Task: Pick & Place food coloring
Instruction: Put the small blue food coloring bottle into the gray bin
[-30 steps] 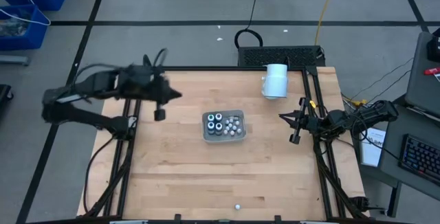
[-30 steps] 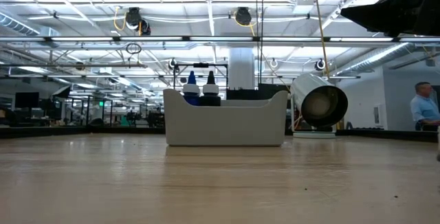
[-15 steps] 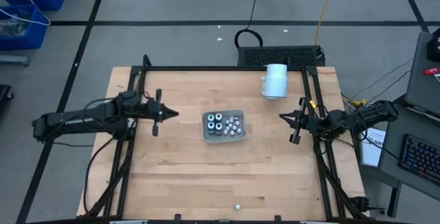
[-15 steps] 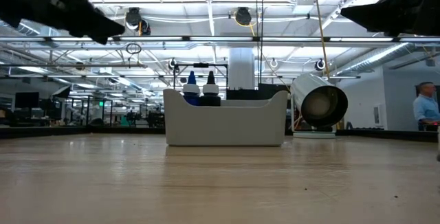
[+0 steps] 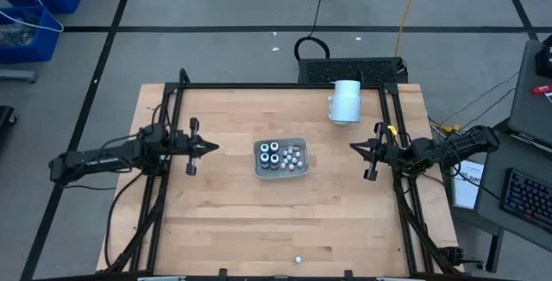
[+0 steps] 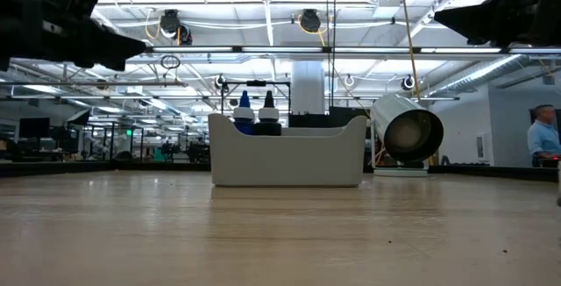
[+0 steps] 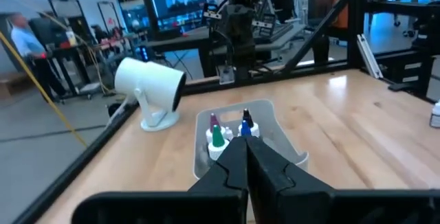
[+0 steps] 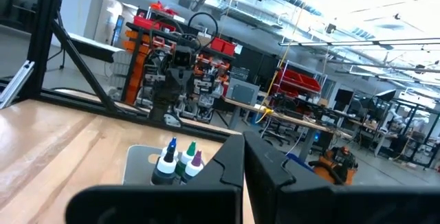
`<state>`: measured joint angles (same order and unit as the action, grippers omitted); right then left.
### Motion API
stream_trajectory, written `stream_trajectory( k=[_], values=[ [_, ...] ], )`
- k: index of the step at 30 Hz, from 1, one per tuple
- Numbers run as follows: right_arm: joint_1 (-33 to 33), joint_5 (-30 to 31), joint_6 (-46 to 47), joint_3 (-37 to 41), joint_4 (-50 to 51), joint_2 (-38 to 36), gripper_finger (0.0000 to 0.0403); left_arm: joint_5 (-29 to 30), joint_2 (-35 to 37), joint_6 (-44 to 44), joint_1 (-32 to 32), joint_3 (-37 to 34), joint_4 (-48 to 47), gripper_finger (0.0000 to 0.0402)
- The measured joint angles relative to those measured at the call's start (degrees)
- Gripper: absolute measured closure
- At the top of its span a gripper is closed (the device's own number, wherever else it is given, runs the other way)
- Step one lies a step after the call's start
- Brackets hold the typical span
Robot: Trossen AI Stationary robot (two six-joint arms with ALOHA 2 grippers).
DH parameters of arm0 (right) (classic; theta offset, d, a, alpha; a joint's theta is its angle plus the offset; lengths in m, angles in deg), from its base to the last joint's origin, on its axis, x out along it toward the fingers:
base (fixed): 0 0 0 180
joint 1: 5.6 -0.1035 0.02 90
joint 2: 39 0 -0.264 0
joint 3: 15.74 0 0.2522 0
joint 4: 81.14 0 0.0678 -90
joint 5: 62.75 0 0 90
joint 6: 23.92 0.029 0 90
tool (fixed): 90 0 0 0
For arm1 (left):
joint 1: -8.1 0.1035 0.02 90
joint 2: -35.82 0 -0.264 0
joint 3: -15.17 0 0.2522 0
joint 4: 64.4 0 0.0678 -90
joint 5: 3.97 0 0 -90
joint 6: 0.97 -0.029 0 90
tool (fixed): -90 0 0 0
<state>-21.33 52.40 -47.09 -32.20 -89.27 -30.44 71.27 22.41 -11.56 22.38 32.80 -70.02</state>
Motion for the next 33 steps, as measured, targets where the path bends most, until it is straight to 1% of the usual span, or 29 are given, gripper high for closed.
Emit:
stream_trajectory(
  k=[2,6,9,12,15,17,21,25,28,31,33],
  values=[
    [0.0,0.0,0.09,0.0,0.65,0.04,0.0403,0.18,0.0,-0.93,0.0,-0.89,1.46,0.0399],
    [-0.01,0.01,3.92,0.0,1.39,0.15,0.0403,3.4,-0.02,-1.33,0.0,-1.62,2.81,0.0398],
    [0.0,0.01,6.13,0.0,2.44,0.26,0.0403,4.23,-0.01,-1.31,0.0,-1.62,2.4,0.0399],
    [-0.01,0.02,7.39,-0.15,2.84,1.16,0.0403,5.2,-0.07,0.06,0.0,-1.62,2.39,0.039],
    [0.01,0.02,10.46,-1.61,3.04,3.44,0.0403,7.25,-0.07,2.21,0.0,-1.62,2.38,0.0384],
    [-0.02,0.0,12.3,-3.34,4.48,6.27,0.0403,8.89,-0.07,2.72,0.0,-1.62,2.36,0.0386],
    [-0.15,-0.13,15.09,-9.09,3.96,15.8,0.0403,11.47,-0.07,3.64,0.0,-1.62,1.14,0.0397],
    [-0.53,-0.11,17.86,-15.82,4.19,29.54,0.0403,14.67,-0.07,3.59,0.0,-1.62,-0.61,0.0392],
    [-2.68,-0.13,19.07,-22.52,4.78,40.81,0.0403,15.41,-0.07,4.67,0.0,-1.62,-0.64,0.0379],
    [-6.02,-0.09,19.66,-31.96,10.41,51.68,0.0403,15.03,-0.07,6.57,0.0,-1.6,-0.5,0.0375],
    [-8.23,-0.09,20.84,-39.38,17.13,58.08,0.0403,14.93,-0.07,7.79,0.0,-1.6,-0.48,0.0377]
  ],
)
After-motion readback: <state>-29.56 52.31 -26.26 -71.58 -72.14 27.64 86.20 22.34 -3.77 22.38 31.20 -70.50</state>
